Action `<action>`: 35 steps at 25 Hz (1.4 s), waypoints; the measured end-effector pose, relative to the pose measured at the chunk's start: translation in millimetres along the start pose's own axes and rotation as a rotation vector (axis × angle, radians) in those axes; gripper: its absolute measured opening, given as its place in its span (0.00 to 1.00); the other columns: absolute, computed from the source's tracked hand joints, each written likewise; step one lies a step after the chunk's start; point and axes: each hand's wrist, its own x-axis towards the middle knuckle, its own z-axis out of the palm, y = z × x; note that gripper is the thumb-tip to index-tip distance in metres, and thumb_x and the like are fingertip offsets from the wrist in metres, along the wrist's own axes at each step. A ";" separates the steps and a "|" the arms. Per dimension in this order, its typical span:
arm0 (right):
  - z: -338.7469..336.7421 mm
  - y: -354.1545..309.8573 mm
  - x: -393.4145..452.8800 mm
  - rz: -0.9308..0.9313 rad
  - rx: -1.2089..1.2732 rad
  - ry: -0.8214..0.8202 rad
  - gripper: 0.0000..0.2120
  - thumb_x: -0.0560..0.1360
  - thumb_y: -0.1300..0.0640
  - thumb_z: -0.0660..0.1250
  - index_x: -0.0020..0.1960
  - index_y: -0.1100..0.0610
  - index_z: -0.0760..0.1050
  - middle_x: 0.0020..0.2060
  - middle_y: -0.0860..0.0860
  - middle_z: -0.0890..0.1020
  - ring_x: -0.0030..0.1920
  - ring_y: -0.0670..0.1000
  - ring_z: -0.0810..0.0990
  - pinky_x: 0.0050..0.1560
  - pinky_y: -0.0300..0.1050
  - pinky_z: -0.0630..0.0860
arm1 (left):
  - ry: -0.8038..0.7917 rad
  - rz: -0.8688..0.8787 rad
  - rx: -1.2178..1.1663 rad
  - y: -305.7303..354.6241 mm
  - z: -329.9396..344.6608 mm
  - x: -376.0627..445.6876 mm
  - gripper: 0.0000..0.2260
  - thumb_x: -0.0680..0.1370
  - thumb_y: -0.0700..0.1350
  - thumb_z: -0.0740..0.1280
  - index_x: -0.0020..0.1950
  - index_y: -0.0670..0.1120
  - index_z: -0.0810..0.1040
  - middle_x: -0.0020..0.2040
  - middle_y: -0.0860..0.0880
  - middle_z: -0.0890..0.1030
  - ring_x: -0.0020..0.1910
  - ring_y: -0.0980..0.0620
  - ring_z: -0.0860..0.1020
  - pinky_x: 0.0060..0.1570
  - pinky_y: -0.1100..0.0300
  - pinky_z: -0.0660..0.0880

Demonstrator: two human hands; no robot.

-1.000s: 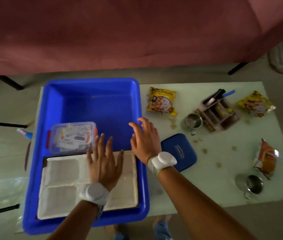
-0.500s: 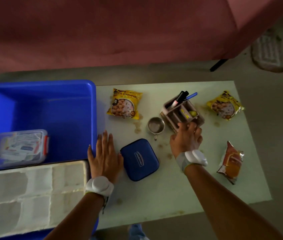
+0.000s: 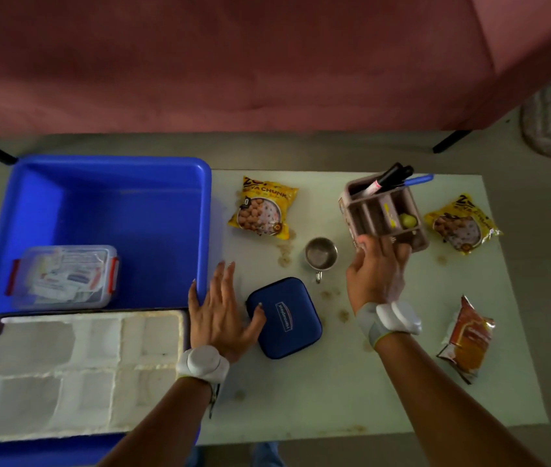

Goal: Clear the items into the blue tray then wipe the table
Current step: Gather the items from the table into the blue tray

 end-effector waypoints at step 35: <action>53.4 -211.4 -136.1 -0.659 -0.188 -0.436 0.06 0.67 0.61 0.70 0.41 0.52 0.78 0.35 0.48 0.83 0.45 0.57 0.79 0.41 0.49 0.75 | 0.092 0.022 -0.123 -203.4 -51.2 -24.4 0.35 0.74 0.63 0.49 0.77 0.49 0.51 0.74 0.52 0.59 0.76 0.48 0.50 0.72 0.46 0.49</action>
